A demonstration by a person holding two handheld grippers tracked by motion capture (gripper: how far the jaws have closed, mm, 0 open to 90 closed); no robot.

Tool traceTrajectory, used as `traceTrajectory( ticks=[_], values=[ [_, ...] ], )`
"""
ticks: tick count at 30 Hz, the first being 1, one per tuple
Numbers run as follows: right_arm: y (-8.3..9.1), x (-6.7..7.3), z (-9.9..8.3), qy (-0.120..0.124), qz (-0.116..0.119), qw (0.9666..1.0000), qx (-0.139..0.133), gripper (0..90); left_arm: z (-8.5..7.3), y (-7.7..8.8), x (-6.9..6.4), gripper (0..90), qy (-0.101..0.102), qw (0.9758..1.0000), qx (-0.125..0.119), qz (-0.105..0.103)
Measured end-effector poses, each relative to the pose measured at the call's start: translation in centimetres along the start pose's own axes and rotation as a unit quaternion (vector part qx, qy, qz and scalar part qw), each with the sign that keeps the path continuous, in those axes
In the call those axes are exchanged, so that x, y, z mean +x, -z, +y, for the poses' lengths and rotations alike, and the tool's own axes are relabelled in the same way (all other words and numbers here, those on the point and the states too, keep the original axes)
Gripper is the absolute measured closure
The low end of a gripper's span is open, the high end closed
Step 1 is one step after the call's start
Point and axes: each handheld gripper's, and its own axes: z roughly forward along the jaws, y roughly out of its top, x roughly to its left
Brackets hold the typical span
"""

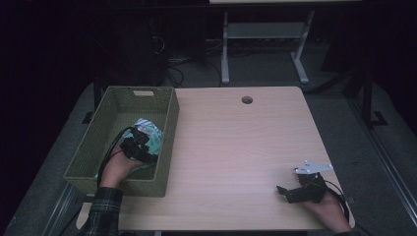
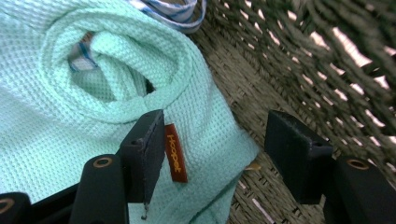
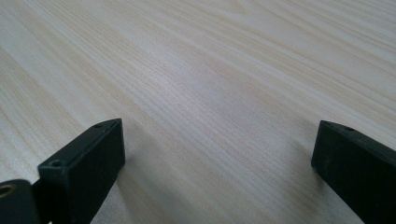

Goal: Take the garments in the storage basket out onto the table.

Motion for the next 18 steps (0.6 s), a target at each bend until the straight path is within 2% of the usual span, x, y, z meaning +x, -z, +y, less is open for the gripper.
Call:
traceTrajectory(
  ticks=[4,7,11,14,18],
  values=[
    [0.0,-0.01,0.0,0.0,0.0,1.0,0.0,2.3,-0.06,-0.41,0.02,37.2,0.0,0.9999,0.015,-0.001],
    [0.0,0.01,0.0,0.0,0.0,1.0,0.0,2.3,-0.11,-0.72,0.0,37.3,0.0,0.9993,0.037,0.01],
    [0.0,0.01,0.0,0.0,0.0,1.0,0.0,2.3,-0.11,-0.98,-0.05,37.8,0.0,0.9987,0.049,0.013],
    [0.0,0.0,0.0,0.0,0.0,1.0,0.0,2.3,-0.13,-1.03,0.03,39.8,0.007,0.9983,0.056,0.014],
    [0.0,0.0,0.0,0.0,0.0,1.0,0.0,2.3,-0.13,-1.05,0.21,46.8,0.018,0.9977,0.063,0.018]
  ],
)
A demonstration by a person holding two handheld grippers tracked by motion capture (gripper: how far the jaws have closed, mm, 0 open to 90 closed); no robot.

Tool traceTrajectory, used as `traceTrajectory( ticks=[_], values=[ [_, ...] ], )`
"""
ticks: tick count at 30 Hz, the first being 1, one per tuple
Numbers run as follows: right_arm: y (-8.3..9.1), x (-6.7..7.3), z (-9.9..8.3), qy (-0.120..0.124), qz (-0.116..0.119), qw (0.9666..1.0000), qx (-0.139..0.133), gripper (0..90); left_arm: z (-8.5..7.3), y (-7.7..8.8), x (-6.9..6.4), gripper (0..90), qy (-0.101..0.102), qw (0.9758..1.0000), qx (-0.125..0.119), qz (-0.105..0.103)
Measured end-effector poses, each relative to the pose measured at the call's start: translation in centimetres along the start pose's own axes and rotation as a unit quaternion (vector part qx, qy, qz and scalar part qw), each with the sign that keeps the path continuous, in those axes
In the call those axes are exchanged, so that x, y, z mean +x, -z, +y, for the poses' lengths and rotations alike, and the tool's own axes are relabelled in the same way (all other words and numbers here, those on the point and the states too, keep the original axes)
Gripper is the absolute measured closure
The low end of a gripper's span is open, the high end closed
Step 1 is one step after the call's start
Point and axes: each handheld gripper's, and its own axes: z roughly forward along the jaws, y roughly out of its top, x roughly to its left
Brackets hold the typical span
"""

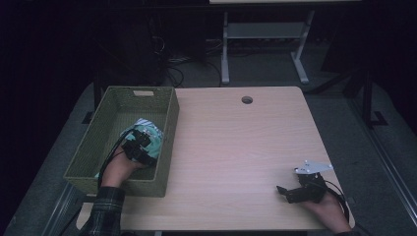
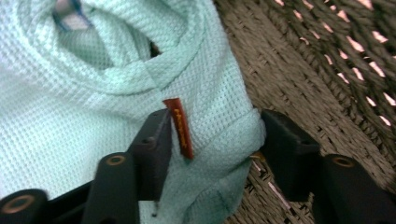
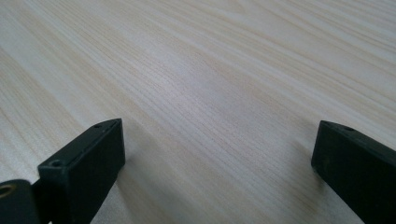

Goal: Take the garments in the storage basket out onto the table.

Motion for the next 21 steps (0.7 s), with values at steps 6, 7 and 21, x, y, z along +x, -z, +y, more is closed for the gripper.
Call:
traceTrajectory(
  ticks=[6,7,21],
  values=[
    [0.0,0.0,0.0,0.0,0.0,1.0,0.0,2.3,0.1,0.4,0.1,66.9,0.03,0.9995,0.004,-0.002],
    [0.0,0.0,0.0,0.0,0.0,1.0,0.0,2.3,0.1,0.5,0.2,71.3,0.032,0.9995,0.007,0.0],
    [0.0,0.0,0.0,0.0,0.0,1.0,0.0,2.3,-0.4,2.0,1.4,82.4,0.082,0.9947,-0.049,-0.039]
  ],
)
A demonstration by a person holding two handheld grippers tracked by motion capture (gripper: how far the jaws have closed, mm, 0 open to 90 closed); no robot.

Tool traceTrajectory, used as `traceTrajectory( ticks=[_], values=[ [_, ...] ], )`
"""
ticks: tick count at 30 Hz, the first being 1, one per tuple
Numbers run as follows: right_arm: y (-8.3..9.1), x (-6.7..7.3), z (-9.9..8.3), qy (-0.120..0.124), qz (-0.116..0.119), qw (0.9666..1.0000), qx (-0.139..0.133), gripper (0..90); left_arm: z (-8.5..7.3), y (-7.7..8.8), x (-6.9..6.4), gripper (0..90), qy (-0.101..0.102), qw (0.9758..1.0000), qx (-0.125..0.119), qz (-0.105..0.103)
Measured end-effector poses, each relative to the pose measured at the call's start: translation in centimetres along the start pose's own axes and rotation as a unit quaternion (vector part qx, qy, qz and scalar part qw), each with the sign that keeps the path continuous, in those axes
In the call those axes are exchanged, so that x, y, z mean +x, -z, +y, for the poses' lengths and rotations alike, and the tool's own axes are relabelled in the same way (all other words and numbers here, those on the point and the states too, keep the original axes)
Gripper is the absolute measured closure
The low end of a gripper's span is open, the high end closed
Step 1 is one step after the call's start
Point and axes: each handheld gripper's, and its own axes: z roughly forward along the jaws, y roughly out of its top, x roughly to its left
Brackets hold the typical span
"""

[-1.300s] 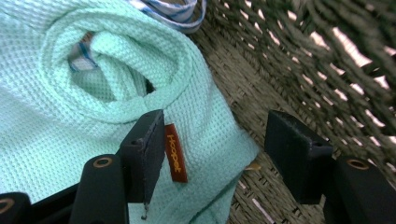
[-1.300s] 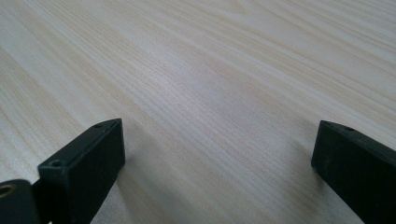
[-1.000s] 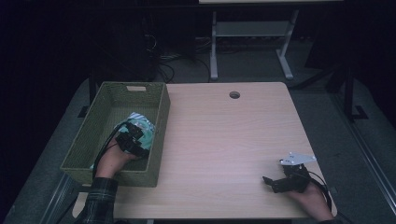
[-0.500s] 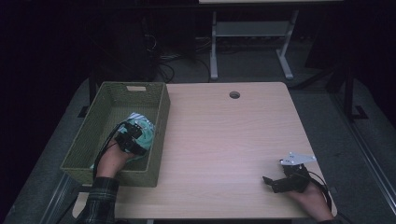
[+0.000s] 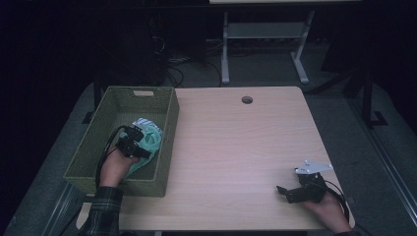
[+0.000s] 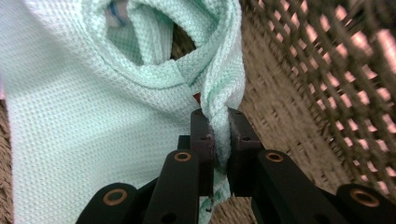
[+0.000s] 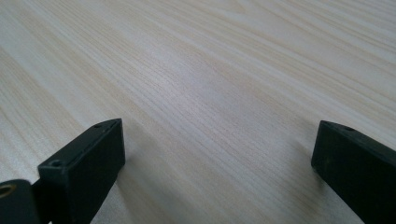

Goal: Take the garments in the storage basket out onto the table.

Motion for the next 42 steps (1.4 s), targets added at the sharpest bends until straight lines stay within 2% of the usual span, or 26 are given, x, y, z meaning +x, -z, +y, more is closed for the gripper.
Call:
traceTrajectory(
  ticks=[8,12,21,24,28,31,37,42],
  values=[
    [0.0,0.0,0.0,0.0,0.0,1.0,0.0,2.3,-0.1,1.1,0.5,82.6,0.008,0.9987,-0.042,-0.028],
    [0.0,0.0,0.0,0.0,0.0,1.0,0.0,2.3,-0.2,1.9,0.7,82.8,0.013,0.9962,-0.072,-0.046],
    [0.0,0.0,0.0,-0.001,0.0,1.0,0.0,2.3,-0.4,3.9,1.1,83.1,0.026,0.9898,-0.126,-0.061],
    [0.0,0.0,0.0,0.0,0.0,1.0,0.0,2.3,-0.6,4.7,1.3,83.1,0.033,0.9864,-0.147,-0.066],
    [0.0,0.0,0.0,-0.001,0.0,1.0,0.0,2.3,-0.8,5.6,1.5,83.1,0.041,0.9808,-0.175,-0.076],
    [0.0,0.0,0.0,-0.001,0.0,1.0,0.0,2.3,-1.0,6.4,1.5,83.1,0.044,0.9775,-0.193,-0.074],
    [0.0,0.0,0.0,-0.001,0.0,1.0,0.0,2.3,-1.3,7.9,1.6,83.2,0.05,0.9683,-0.233,-0.074],
    [0.0,0.0,0.0,-0.001,0.0,1.0,0.0,2.3,-1.3,9.0,1.5,83.3,0.048,0.9626,-0.257,-0.072]
  ],
)
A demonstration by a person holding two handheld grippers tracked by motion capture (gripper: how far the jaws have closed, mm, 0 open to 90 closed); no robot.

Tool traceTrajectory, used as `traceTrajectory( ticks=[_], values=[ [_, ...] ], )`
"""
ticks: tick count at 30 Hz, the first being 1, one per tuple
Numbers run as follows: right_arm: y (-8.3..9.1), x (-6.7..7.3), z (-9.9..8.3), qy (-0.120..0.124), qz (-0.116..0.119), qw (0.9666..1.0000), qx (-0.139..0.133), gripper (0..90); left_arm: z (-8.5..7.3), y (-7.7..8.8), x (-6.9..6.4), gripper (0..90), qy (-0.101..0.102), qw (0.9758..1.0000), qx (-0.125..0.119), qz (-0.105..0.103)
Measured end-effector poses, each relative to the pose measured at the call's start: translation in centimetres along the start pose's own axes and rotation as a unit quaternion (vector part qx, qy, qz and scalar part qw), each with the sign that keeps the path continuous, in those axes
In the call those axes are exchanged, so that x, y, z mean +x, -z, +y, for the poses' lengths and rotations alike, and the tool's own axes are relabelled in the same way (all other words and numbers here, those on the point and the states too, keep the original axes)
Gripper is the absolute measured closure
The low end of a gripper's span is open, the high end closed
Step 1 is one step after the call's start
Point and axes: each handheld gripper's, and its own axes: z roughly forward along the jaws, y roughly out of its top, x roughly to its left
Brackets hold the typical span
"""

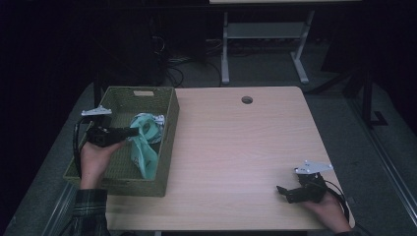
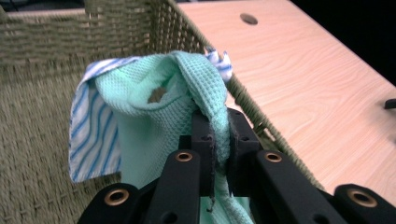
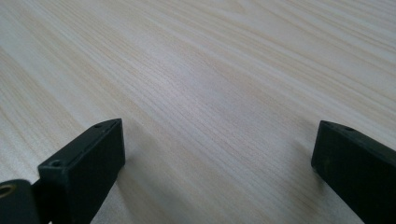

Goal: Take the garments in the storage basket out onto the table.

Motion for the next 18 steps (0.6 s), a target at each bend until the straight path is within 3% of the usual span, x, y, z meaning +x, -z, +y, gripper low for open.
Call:
traceTrajectory(
  ticks=[18],
  values=[
    [0.0,0.0,0.0,0.0,0.0,1.0,0.0,2.3,3.0,2.3,-1.1,83.2,-0.011,0.9982,-0.056,-0.018]
  ],
)
